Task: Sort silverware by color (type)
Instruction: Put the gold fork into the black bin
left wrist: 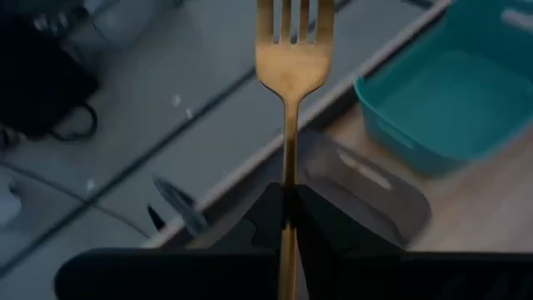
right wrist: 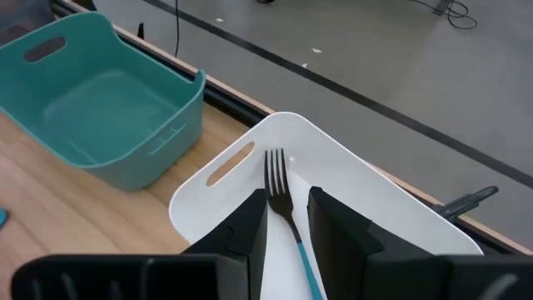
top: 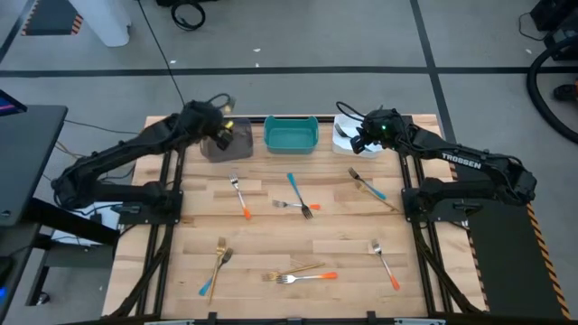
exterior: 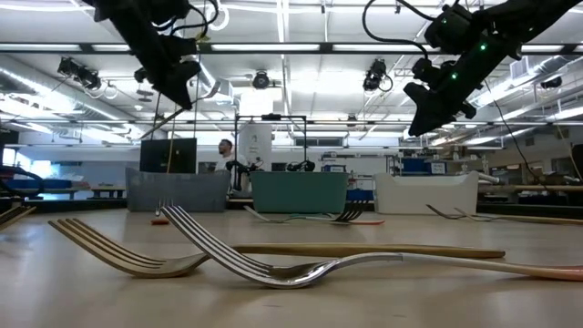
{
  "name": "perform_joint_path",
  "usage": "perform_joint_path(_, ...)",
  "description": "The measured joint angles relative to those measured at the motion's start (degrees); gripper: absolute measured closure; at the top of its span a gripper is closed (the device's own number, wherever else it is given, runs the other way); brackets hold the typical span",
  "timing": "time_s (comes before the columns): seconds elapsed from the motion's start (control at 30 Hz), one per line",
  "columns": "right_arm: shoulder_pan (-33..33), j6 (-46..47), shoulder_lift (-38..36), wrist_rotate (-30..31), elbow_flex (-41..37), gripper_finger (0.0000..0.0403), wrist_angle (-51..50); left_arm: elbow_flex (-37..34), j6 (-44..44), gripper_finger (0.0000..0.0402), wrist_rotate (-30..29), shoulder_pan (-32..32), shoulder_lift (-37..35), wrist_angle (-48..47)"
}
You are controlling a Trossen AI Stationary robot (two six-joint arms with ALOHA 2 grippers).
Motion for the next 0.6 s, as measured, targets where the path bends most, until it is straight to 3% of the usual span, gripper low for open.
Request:
perform_joint_path(0.2, 0.1, 0.0, 0.0, -0.2, 0.0, 0.0306, 0.0, 0.0, 5.0, 0.0371, 5.9, 4.4, 2.9, 2.2)
perform_joint_path(0.6, 0.1, 0.0, 0.0, -0.3, 0.0, 0.0306, 0.0, 0.0, 10.5, 0.0370, 6.7, 5.5, 13.4, 2.3)
